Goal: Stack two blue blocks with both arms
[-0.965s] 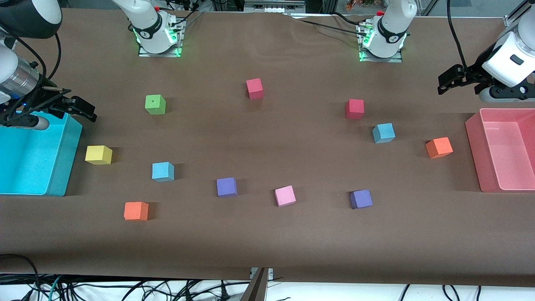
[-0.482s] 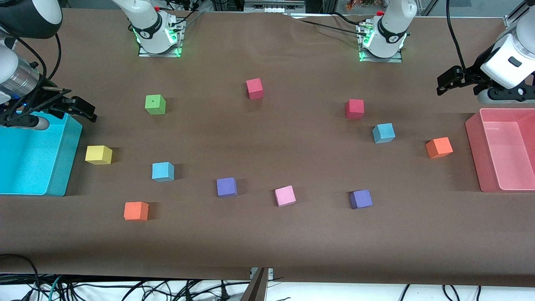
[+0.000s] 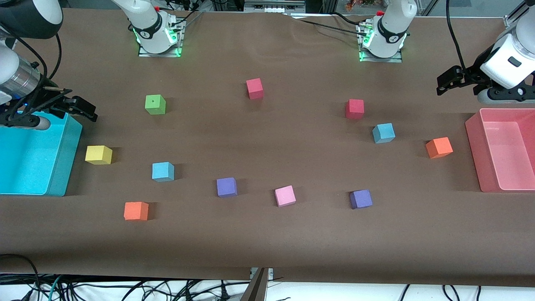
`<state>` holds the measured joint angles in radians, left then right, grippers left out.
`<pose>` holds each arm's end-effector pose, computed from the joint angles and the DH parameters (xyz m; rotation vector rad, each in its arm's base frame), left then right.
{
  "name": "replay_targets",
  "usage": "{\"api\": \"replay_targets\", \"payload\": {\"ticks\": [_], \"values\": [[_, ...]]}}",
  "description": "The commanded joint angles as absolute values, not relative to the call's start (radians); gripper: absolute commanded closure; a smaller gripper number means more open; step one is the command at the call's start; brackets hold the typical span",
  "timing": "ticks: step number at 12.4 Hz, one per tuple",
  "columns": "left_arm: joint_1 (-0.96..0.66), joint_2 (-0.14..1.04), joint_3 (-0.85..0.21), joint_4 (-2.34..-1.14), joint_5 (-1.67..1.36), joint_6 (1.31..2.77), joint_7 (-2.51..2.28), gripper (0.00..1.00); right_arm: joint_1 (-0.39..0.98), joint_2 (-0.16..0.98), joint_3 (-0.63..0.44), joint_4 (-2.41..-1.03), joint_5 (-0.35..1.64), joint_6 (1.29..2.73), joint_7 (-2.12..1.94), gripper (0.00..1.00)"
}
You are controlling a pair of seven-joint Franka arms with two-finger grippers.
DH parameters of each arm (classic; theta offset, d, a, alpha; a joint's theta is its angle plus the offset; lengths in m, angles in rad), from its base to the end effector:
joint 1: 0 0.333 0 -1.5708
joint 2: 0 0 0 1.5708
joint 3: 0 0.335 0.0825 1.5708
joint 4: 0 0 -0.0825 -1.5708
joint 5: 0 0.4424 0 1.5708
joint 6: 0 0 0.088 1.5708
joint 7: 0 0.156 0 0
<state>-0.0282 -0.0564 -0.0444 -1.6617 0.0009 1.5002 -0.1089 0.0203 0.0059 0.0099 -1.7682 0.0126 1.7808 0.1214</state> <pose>0.5781 -0.0425 0.5749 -3.1239 -0.0570 0.1633 0.6231 0.0205 0.5036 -3.1253 0.1467 -0.0090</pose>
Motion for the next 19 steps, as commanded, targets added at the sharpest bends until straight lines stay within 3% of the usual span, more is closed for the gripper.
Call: {"api": "replay_targets", "payload": {"ticks": [1,4,8,16,19], "values": [[-0.034,-0.048,-0.048,-1.635,0.025,1.482,-0.120,0.00,0.025,-0.025,0.009,-1.802,0.012,1.779,0.114,0.01],[-0.034,-0.048,-0.048,-1.629,0.025,1.482,-0.120,0.00,0.025,-0.025,0.021,-1.825,0.012,1.784,0.115,0.01],[-0.034,-0.048,-0.046,-1.628,0.025,1.482,-0.120,0.00,0.031,0.003,0.075,-1.891,0.011,1.891,0.129,0.01],[-0.032,-0.046,-0.045,-1.628,0.025,1.482,-0.120,0.00,0.115,0.371,0.081,-1.873,0.006,2.311,0.115,0.01],[-0.032,-0.046,-0.044,-1.628,0.025,1.482,-0.120,0.00,0.127,0.460,0.081,-1.873,0.002,2.437,0.115,0.01]]}}
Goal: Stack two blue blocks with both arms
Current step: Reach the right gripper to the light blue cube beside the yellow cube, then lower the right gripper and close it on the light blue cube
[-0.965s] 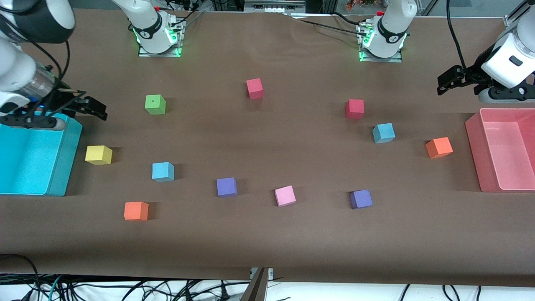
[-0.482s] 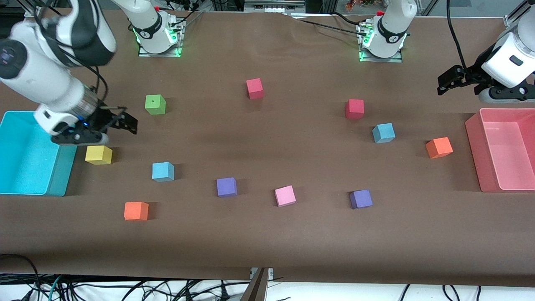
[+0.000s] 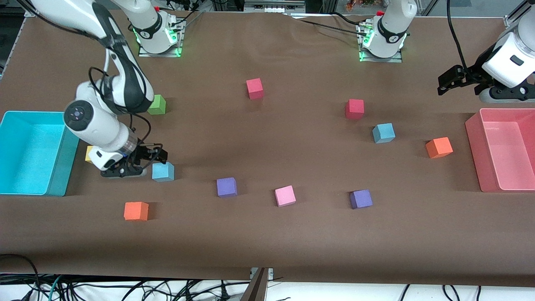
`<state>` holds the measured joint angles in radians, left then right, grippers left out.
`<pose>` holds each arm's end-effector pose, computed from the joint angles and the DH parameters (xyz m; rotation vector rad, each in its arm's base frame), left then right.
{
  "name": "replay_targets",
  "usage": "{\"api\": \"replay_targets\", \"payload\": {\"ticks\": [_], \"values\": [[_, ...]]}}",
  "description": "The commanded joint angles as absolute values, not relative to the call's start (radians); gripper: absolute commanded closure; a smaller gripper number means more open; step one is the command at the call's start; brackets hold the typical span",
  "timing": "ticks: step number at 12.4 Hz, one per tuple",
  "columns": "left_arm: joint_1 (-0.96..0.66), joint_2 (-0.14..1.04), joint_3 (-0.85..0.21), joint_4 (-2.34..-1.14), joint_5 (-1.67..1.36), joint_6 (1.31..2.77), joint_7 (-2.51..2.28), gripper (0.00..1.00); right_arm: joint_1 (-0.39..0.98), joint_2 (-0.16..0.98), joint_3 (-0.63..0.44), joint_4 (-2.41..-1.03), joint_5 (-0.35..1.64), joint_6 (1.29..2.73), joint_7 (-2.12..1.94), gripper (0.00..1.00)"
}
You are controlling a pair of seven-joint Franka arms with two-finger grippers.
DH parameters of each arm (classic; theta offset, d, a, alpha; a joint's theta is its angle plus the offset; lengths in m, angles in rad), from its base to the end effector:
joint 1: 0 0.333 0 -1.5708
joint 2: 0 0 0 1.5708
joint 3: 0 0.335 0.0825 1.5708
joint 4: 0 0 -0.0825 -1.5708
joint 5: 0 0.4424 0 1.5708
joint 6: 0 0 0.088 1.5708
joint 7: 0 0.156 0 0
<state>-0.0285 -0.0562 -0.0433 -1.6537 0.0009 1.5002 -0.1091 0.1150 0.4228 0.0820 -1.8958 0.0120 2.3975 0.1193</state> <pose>0.5789 -0.0420 0.5789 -3.1253 -0.0586 0.1512 0.6800 0.1351 0.2167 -3.0843 -0.0936 -0.1121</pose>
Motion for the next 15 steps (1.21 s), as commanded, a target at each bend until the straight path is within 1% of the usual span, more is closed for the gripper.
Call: {"api": "replay_targets", "payload": {"ticks": [1,2,5,10,12,13,14,15], "values": [[-0.032,-0.046,-0.044,-1.628,0.025,1.482,-0.120,0.00,0.127,0.486,0.078,-1.873,0.000,2.472,0.114,0.01],[-0.032,-0.046,-0.044,-1.628,0.025,1.482,-0.120,0.00,0.129,0.503,0.075,-1.875,-0.002,2.497,0.110,0.01],[-0.032,-0.046,-0.044,-1.628,0.025,1.482,-0.120,0.00,0.129,0.514,0.057,-1.879,-0.017,2.502,0.080,0.01],[-0.032,-0.046,-0.044,-1.628,0.025,1.482,-0.120,0.00,0.130,0.560,0.055,-1.879,-0.043,2.539,0.069,0.01],[-0.032,-0.046,-0.044,-1.628,0.025,1.482,-0.120,0.00,0.143,0.586,0.055,-1.881,-0.043,2.585,0.069,0.01],[-0.032,-0.046,-0.044,-1.628,0.025,1.482,-0.120,0.00,0.144,0.595,0.054,-1.882,-0.043,2.595,0.069,0.07],[-0.032,-0.046,-0.044,-1.628,0.025,1.482,-0.120,0.00,0.143,0.595,0.051,-1.882,-0.044,2.594,0.069,0.40],[-0.032,-0.046,-0.044,-1.628,0.025,1.482,-0.120,0.00,0.144,0.595,0.049,-1.882,-0.046,2.592,0.068,0.63]]}}
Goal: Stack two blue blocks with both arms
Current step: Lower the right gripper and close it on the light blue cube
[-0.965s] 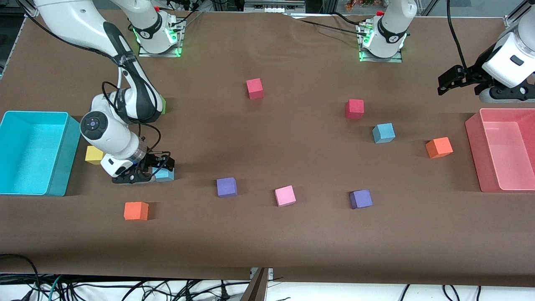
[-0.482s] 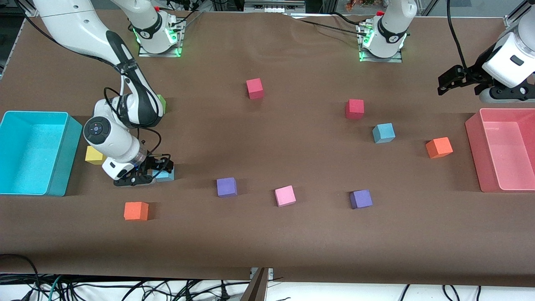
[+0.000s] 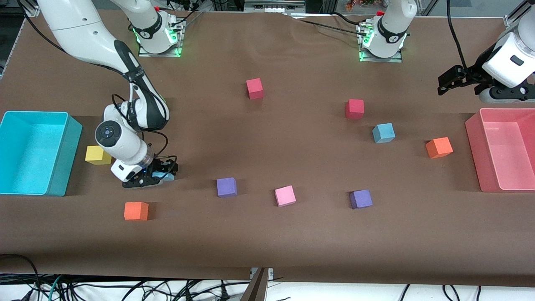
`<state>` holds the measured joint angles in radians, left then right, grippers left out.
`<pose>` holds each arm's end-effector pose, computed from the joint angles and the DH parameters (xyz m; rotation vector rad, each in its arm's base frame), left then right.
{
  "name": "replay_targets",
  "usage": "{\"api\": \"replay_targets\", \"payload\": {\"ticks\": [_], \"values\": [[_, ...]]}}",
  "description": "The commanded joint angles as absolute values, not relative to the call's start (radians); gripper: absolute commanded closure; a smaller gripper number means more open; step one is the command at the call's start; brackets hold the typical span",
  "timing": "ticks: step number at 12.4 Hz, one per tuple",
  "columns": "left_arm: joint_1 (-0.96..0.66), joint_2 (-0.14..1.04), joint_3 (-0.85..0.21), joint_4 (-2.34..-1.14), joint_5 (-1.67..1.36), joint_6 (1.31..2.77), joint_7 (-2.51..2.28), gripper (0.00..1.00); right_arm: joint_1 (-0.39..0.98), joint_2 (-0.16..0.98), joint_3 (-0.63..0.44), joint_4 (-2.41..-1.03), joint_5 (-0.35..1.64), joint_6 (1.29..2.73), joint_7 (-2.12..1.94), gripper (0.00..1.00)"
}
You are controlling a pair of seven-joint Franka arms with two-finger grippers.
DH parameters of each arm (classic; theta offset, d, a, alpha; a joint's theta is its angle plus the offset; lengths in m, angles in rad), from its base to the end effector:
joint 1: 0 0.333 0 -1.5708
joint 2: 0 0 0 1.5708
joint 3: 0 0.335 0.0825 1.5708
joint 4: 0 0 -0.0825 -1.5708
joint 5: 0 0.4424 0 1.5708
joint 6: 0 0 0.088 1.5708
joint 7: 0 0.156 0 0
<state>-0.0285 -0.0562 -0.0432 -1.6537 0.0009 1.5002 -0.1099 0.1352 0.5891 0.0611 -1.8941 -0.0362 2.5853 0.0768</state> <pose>0.5789 -0.0420 0.5789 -3.1252 -0.0600 0.1512 0.6810 0.1352 0.1207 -3.1037 -0.2133 -0.1570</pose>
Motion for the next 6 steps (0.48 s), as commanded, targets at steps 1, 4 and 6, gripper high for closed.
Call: {"api": "replay_targets", "payload": {"ticks": [1,4,6], "values": [[-0.032,-0.045,-0.044,-1.628,0.025,1.482,-0.120,0.00,0.143,0.592,0.049,-1.882,-0.046,2.589,0.066,0.74],[-0.031,-0.044,-0.044,-1.628,0.025,1.482,-0.120,0.00,0.144,0.531,0.049,-1.870,-0.055,2.490,0.052,0.76],[-0.031,-0.044,-0.044,-1.628,0.025,1.482,-0.120,0.00,0.144,0.467,0.054,-1.830,-0.054,2.334,0.052,0.76]]}}
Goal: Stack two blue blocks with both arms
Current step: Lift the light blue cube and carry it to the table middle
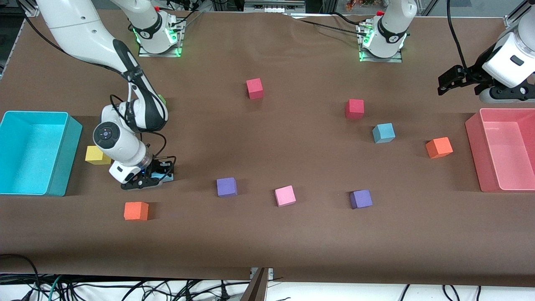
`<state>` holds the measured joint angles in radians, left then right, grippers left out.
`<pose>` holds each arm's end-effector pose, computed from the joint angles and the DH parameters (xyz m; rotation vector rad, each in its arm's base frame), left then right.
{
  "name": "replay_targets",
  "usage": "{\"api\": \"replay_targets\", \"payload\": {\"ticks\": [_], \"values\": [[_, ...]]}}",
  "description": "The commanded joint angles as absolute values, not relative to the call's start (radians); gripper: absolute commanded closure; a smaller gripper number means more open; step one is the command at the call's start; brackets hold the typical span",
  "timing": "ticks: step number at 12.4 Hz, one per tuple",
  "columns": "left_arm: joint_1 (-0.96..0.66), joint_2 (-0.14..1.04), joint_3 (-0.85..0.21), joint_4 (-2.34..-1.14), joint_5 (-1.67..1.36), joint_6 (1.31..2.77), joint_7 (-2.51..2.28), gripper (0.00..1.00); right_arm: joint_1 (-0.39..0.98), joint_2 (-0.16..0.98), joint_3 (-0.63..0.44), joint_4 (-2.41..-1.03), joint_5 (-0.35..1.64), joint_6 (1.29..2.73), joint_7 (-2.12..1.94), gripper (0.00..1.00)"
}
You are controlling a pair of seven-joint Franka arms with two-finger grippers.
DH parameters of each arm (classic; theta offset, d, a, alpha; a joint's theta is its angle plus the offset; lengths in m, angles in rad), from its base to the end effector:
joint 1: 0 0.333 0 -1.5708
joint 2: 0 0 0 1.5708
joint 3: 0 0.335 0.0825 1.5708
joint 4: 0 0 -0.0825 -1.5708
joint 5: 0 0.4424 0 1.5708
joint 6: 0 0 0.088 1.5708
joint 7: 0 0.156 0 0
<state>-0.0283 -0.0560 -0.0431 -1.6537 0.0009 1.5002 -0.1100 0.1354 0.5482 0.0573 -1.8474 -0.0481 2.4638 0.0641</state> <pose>0.5790 -0.0418 0.5788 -3.1252 -0.0606 0.1515 0.6918 0.1329 0.1579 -3.1232 -0.2435 -0.1083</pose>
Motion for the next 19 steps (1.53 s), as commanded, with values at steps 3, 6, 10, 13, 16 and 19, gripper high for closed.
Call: {"api": "replay_targets", "payload": {"ticks": [3,6,10,13,16,19], "values": [[-0.031,-0.044,-0.044,-1.628,0.025,1.482,-0.120,0.00,0.201,0.451,0.058,-1.664,-0.038,2.040,0.067,0.75],[-0.025,-0.040,-0.040,-1.628,0.025,1.482,-0.120,0.00,0.329,0.503,0.058,-1.513,0.004,1.934,0.173,0.71],[-0.023,-0.037,-0.043,-1.626,0.023,1.483,-0.120,0.00,0.510,0.629,0.060,-1.364,0.035,1.943,0.504,0.71],[-0.023,-0.037,-0.044,-1.624,0.023,1.483,-0.120,0.00,0.641,0.808,0.058,-1.166,0.025,1.948,0.713,0.71],[-0.023,-0.035,-0.044,-1.626,0.023,1.483,-0.118,0.00,0.707,0.905,0.058,-1.149,-0.004,2.095,0.811,0.71],[-0.023,-0.028,-0.043,-1.625,0.025,1.485,-0.118,0.00,0.718,0.951,0.060,-1.150,-0.032,2.172,0.824,0.70]]}}
